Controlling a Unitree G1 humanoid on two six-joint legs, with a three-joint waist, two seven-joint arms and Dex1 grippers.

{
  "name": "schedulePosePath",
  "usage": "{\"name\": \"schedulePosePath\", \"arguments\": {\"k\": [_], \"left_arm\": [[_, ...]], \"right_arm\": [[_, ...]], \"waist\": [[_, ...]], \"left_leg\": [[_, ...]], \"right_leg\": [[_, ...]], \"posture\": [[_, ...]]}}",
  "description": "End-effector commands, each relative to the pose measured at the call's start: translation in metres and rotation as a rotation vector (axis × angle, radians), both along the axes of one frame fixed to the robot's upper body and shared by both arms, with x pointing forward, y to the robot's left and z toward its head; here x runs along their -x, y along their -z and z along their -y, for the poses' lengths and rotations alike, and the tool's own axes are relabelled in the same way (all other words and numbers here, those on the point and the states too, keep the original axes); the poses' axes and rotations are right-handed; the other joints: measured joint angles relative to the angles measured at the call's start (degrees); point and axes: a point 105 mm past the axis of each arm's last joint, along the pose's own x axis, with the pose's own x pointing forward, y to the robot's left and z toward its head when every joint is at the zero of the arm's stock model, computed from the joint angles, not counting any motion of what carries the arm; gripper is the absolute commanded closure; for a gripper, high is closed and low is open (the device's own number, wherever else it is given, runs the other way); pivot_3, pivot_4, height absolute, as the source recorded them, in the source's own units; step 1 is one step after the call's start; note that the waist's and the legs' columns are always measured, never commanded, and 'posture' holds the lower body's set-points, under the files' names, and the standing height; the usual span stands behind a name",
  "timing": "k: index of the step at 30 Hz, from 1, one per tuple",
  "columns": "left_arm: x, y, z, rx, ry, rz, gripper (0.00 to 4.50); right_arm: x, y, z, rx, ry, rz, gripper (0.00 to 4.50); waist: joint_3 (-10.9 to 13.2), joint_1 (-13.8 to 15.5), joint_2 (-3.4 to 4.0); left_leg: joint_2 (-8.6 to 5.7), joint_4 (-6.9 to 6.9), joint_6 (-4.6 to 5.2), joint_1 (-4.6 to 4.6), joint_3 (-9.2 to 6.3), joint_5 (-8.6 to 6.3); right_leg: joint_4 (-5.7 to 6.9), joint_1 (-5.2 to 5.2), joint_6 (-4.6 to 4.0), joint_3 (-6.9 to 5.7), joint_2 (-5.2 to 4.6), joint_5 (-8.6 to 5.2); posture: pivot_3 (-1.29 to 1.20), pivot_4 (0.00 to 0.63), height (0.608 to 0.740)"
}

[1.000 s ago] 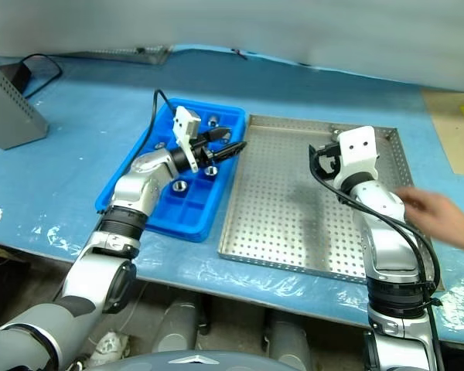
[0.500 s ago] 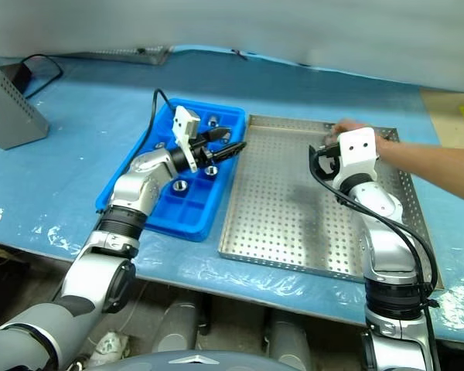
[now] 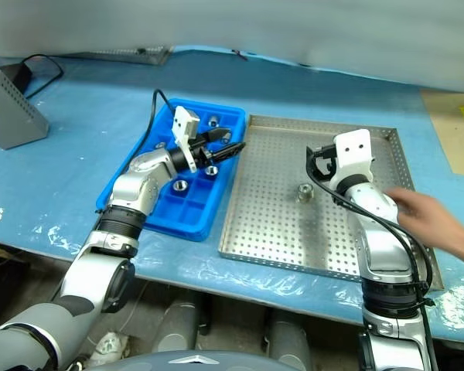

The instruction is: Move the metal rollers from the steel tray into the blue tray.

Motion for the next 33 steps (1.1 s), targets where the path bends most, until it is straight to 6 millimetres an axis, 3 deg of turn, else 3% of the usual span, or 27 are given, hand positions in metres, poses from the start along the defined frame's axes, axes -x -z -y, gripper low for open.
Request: {"name": "schedulePosePath", "arguments": {"k": [1, 2, 5, 7, 12, 15, 22, 33], "left_arm": [[0.002, -0.015, 0.000, 0.008, 0.009, 0.053, 0.48], [0.002, -0.015, 0.000, 0.008, 0.010, 0.053, 0.48], [0.004, -0.016, 0.002, 0.010, 0.038, 0.047, 0.48], [0.005, -0.016, 0.002, 0.011, 0.047, 0.047, 0.48], [0.005, -0.015, 0.002, 0.011, 0.038, 0.044, 0.48], [0.007, -0.013, 0.003, 0.011, 0.040, 0.040, 0.48], [0.007, -0.015, 0.000, 0.015, 0.045, 0.038, 0.48], [0.007, -0.015, -0.001, 0.017, 0.046, 0.032, 0.48]], "right_arm": [[0.000, -0.011, -0.006, -0.006, -0.026, 0.042, 0.02], [0.000, -0.011, -0.006, -0.011, -0.031, 0.038, 0.02], [0.007, 0.000, -0.033, -0.053, -0.231, -0.055, 0.02], [0.010, 0.001, -0.038, -0.059, -0.279, -0.077, 0.02], [0.003, 0.021, -0.010, -0.035, -0.187, -0.134, 0.02], [0.007, 0.024, -0.017, -0.031, -0.231, -0.134, 0.02], [0.012, 0.054, -0.022, 0.012, -0.250, -0.215, 0.02], [0.009, 0.088, 0.011, 0.007, -0.102, -0.297, 0.02]], "waist": [[0.00, -0.01, 0.00], [0.00, -0.01, 0.00], [0.00, -0.07, 0.00], [0.00, -0.09, 0.00], [-0.01, 0.09, 0.01], [-0.01, 0.28, 0.01], [-0.01, 0.18, 0.01], [-0.01, 0.27, 0.01]], "left_leg": [[0.00, 0.00, 0.00, 0.00, 0.00, 0.00], [0.00, 0.01, 0.00, 0.00, 0.00, 0.00], [0.01, 0.01, 0.01, 0.00, 0.00, 0.00], [0.01, 0.02, 0.02, 0.01, -0.01, -0.01], [0.02, 0.16, 0.05, 0.01, -0.03, -0.02], [0.02, 0.22, 0.07, 0.02, -0.04, -0.04], [0.04, 0.24, 0.07, 0.05, -0.04, -0.04], [0.02, 0.31, 0.09, 0.05, -0.05, -0.05]], "right_leg": [[0.00, 0.00, 0.00, 0.00, 0.00, 0.00], [0.00, 0.00, 0.00, 0.00, 0.00, 0.00], [0.00, 0.01, 0.00, 0.00, 0.00, 0.00], [0.00, 0.02, 0.00, 0.00, 0.00, 0.00], [0.03, 0.10, -0.01, -0.02, 0.00, 0.00], [0.03, 0.16, -0.01, -0.02, -0.02, 0.00], [0.08, 0.16, -0.01, -0.03, -0.01, 0.01], [0.08, 0.20, -0.01, -0.02, -0.02, 0.01]], "posture": [[0.09, 0.150, 0.740], [0.09, 0.150, 0.740], [0.09, 0.150, 0.740], [0.09, 0.150, 0.740], [0.09, 0.150, 0.740], [0.09, 0.150, 0.740], [0.09, 0.150, 0.740], [0.10, 0.150, 0.740]]}}
